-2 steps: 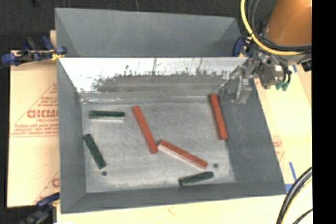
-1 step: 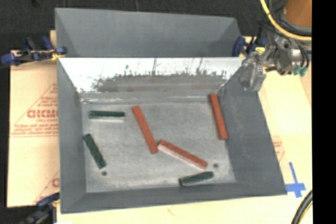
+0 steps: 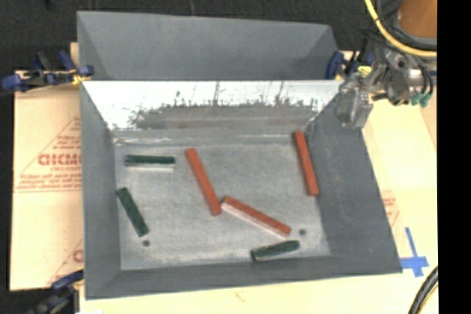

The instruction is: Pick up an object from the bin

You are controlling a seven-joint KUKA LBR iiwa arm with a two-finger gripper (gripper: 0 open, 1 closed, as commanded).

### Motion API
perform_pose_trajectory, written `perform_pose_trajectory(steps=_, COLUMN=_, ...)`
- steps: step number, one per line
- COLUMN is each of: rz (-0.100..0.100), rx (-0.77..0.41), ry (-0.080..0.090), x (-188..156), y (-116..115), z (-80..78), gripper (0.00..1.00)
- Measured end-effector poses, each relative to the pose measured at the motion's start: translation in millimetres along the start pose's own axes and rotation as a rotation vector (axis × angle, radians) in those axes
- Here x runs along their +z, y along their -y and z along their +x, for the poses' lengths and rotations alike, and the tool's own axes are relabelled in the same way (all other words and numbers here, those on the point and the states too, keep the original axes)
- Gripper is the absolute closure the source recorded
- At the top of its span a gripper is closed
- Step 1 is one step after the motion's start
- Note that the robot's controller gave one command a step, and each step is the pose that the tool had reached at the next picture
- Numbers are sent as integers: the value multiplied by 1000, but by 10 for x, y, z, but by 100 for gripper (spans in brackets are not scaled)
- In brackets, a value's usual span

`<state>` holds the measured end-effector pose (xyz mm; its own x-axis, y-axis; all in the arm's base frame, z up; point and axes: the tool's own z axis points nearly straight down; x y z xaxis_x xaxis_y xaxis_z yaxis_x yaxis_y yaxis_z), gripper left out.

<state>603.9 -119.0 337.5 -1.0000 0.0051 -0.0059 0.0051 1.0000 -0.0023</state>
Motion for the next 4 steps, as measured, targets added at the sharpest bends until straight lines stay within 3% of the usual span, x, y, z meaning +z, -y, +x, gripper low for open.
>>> perform_pose_trajectory(steps=1, rz=0, rx=14, ry=8, x=438, y=-30, z=-71, gripper=100)
perform_pose_trajectory(steps=2, rz=-3, rx=134, ry=-4, x=1452, y=-329, z=77, gripper=0)
perform_pose_trajectory(steps=3, rz=-2, rx=134, ry=-1, x=1440, y=-323, z=70, gripper=0)
perform_pose_trajectory(steps=4, rz=2, rx=78, ry=5, x=1595, y=-460, z=140, gripper=0)
